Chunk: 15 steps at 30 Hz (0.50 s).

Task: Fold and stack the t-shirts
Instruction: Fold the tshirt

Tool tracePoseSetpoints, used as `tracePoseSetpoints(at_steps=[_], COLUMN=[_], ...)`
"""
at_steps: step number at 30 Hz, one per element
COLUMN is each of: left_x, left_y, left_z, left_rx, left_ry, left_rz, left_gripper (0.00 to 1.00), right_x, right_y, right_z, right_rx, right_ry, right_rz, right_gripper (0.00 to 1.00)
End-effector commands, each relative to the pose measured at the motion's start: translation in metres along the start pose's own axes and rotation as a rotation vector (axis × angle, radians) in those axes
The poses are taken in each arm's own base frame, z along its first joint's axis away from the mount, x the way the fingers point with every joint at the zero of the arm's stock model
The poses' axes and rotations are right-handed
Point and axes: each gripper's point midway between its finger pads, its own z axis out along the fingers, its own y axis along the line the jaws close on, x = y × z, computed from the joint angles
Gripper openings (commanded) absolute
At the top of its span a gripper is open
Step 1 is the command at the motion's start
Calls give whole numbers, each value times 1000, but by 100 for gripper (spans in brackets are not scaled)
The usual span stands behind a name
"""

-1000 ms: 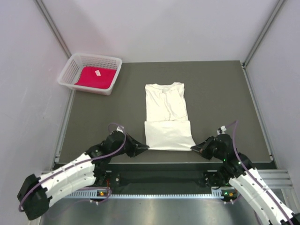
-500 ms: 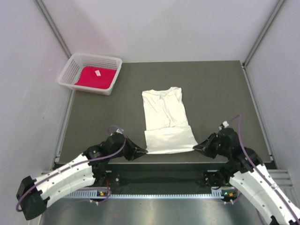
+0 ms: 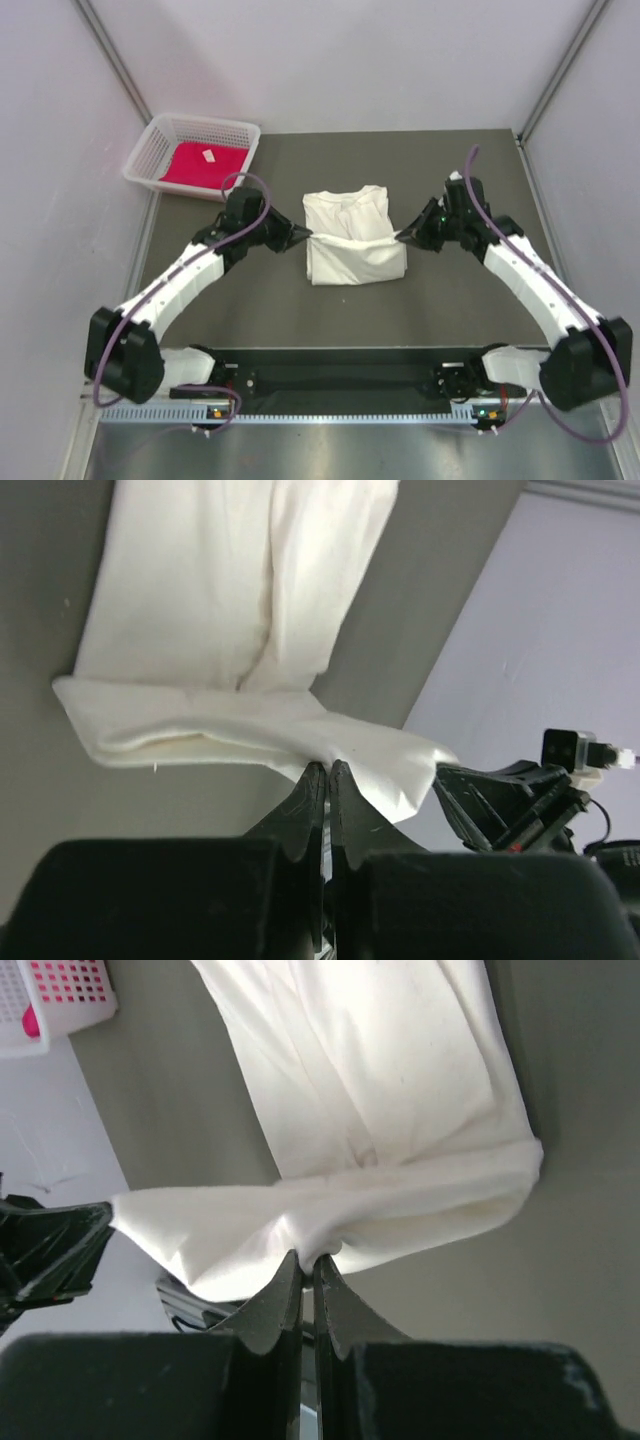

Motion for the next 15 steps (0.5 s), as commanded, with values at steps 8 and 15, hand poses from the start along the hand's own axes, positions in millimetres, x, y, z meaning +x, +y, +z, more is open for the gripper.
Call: tracePoseSetpoints(at_steps=[8,15], left_x=[-61,-104], left_y=[-42,-46], left_z=[51,68], left_rx=[75,85], left_ry=[7,-38], left_rz=[25,-35], left_gripper=[0,0], right_x=[-85,-117], right_y=[57,68], right_z=[44,68], right_rx=[-150,-169], right_ry=[28,56], right_rz=[-54,-37], right_gripper=[0,0])
